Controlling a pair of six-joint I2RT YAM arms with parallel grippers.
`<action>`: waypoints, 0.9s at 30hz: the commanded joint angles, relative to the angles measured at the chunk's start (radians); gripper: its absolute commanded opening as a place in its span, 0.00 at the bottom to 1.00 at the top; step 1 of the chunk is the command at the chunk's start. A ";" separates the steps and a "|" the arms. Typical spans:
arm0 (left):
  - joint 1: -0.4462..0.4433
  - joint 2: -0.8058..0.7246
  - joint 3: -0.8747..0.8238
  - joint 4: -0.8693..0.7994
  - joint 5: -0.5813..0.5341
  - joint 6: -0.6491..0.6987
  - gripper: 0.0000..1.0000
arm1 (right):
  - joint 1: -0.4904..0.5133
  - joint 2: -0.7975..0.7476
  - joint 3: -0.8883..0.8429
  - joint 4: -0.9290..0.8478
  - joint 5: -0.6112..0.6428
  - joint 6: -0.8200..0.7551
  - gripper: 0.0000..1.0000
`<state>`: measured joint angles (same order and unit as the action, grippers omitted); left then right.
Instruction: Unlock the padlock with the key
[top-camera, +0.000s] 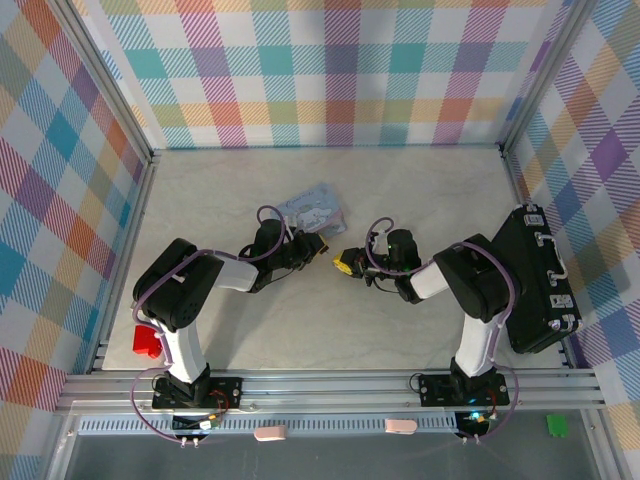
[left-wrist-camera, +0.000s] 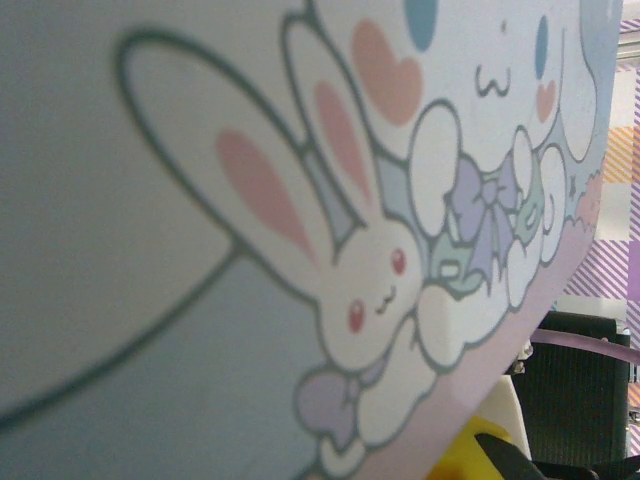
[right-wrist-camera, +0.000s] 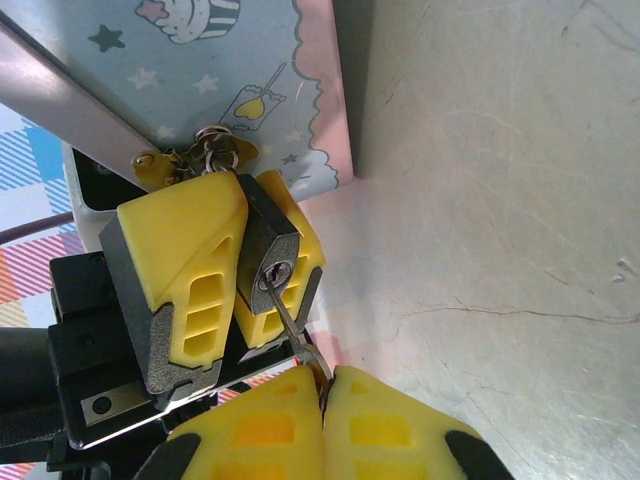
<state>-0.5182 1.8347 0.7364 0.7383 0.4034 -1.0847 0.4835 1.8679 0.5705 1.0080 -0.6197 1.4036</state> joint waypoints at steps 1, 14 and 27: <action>0.006 -0.017 -0.019 -0.048 0.057 -0.055 0.08 | 0.003 0.032 0.015 0.064 -0.021 0.023 0.00; 0.006 -0.017 -0.017 -0.047 0.054 -0.057 0.08 | 0.004 0.048 0.016 0.096 -0.026 0.040 0.00; 0.006 -0.019 -0.023 -0.047 0.047 -0.055 0.08 | -0.002 0.040 0.018 0.101 -0.028 0.048 0.00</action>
<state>-0.5182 1.8294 0.7357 0.7322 0.4034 -1.0885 0.4835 1.9030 0.5713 1.0611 -0.6304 1.4422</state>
